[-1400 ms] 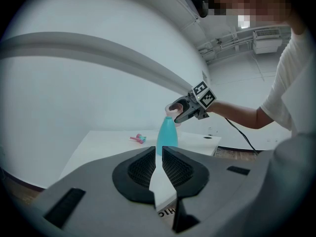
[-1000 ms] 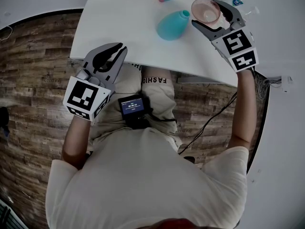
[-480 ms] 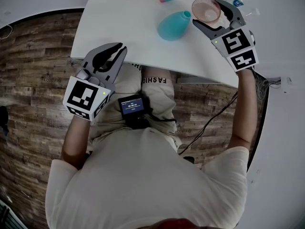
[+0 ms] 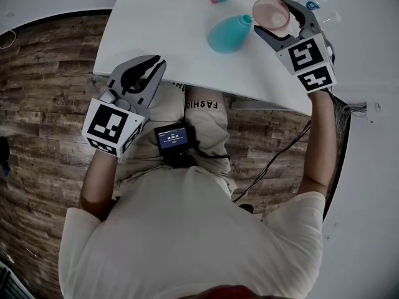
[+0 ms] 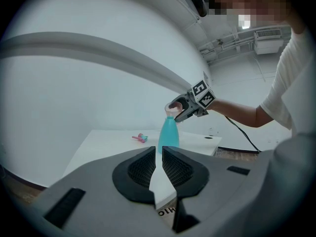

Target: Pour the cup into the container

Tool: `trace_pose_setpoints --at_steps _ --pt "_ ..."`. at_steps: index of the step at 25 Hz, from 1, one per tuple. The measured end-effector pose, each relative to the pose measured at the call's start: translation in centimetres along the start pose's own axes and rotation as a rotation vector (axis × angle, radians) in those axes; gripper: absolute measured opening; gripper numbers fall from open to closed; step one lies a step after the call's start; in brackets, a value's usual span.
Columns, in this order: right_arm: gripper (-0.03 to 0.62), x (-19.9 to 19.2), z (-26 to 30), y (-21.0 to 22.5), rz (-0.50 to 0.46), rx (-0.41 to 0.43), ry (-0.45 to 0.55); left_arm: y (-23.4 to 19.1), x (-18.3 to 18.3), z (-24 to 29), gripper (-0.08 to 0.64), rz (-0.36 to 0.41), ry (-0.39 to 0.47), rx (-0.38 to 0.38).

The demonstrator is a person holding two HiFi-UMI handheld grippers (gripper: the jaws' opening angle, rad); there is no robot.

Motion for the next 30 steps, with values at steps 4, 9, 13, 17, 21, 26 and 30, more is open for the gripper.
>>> trace_pose_setpoints --at_steps 4,9,13,17,21,26,30 --pt "0.371 0.1 -0.1 0.0 -0.007 -0.006 -0.006 0.0 0.0 -0.1 0.052 0.000 0.001 0.000" --pt "0.370 -0.2 -0.1 0.0 -0.016 -0.016 -0.009 0.2 -0.2 0.1 0.052 0.000 -0.001 0.002" --pt "0.371 0.0 -0.5 0.1 -0.019 -0.024 -0.009 0.2 -0.2 -0.1 0.052 0.001 0.000 0.004" --pt "0.371 0.2 -0.7 0.4 -0.025 -0.030 -0.012 0.1 -0.2 -0.2 0.052 0.003 -0.001 0.003" --pt "0.370 0.0 -1.0 0.6 -0.028 -0.036 -0.015 0.4 -0.1 -0.1 0.052 0.005 0.000 0.001" --pt "0.370 0.0 -1.0 0.9 -0.030 -0.039 -0.019 0.4 -0.1 0.1 0.052 0.006 0.001 -0.001" --pt "0.370 0.2 -1.2 1.1 -0.036 -0.045 -0.019 0.3 -0.3 0.1 0.052 0.004 -0.004 -0.002"
Point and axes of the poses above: the fingertips, and each gripper's own axes: z forward along the fingers, y to its right, x out of its top, the point moved 4 cm from there along -z, backward along the fingers, and after that the axes turned 15 degrees about -y, right-handed, at the moved point
